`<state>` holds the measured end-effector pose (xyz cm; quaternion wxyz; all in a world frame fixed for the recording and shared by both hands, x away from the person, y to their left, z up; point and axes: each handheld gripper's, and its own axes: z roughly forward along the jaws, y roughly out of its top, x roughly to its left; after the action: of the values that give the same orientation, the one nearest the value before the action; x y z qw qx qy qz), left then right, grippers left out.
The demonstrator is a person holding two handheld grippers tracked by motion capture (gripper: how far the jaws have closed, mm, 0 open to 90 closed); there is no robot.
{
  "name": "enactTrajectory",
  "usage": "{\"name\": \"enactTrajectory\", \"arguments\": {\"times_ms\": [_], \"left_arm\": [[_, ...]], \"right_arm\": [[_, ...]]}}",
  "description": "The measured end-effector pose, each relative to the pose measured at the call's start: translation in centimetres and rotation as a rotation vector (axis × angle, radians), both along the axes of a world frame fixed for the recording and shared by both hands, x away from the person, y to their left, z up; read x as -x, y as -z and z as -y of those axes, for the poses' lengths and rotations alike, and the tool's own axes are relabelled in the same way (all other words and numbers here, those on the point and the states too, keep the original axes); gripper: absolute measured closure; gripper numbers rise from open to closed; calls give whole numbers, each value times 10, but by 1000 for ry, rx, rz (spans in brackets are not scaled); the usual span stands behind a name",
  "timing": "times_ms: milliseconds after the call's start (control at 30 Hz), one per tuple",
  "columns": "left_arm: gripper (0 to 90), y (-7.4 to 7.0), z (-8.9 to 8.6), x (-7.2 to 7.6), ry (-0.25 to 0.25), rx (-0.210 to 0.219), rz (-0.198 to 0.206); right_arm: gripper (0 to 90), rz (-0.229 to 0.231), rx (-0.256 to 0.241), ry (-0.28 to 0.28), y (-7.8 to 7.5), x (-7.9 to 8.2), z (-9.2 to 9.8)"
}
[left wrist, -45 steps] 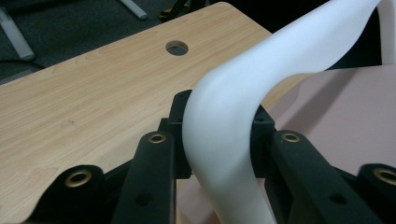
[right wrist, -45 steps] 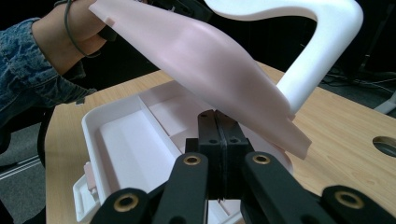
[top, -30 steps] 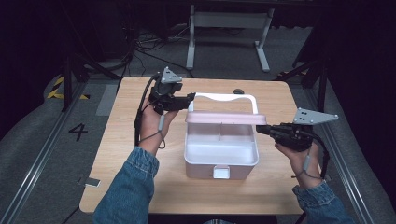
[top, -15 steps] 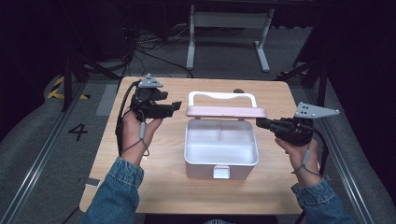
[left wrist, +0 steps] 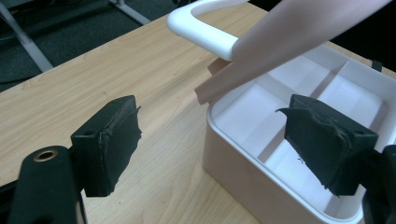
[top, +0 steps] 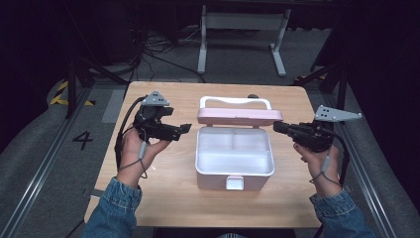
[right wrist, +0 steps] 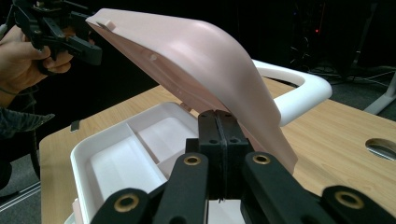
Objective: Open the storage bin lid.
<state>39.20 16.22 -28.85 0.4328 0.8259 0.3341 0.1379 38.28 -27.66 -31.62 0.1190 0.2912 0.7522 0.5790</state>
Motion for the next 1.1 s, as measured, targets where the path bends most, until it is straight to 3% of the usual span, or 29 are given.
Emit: {"name": "enactTrajectory", "arguments": {"times_ms": [133, 267, 567, 667, 900, 1000, 1100], "left_arm": [[182, -4, 3, 4, 29, 5, 35], [183, -7, 8, 4, 28, 18, 51], [180, -11, 31, -1, 34, 16, 133], [183, -11, 37, -4, 43, 16, 134], [271, -11, 53, -10, 56, 5, 164], [334, -10, 60, -12, 28, -14, 183], [369, -9, 65, -15, 26, -4, 169]], "right_arm": [[900, 4, -4, 1, -1, -2, -1], [900, 7, -15, 1, -2, -7, -1], [900, 3, -29, -9, -1, -10, -1], [900, 2, -32, -10, -1, -10, -1], [900, 1, -40, -14, 0, -13, -1], [900, 0, -39, -14, 0, -13, 0], [900, 1, -39, -15, 0, -14, -1]]}}
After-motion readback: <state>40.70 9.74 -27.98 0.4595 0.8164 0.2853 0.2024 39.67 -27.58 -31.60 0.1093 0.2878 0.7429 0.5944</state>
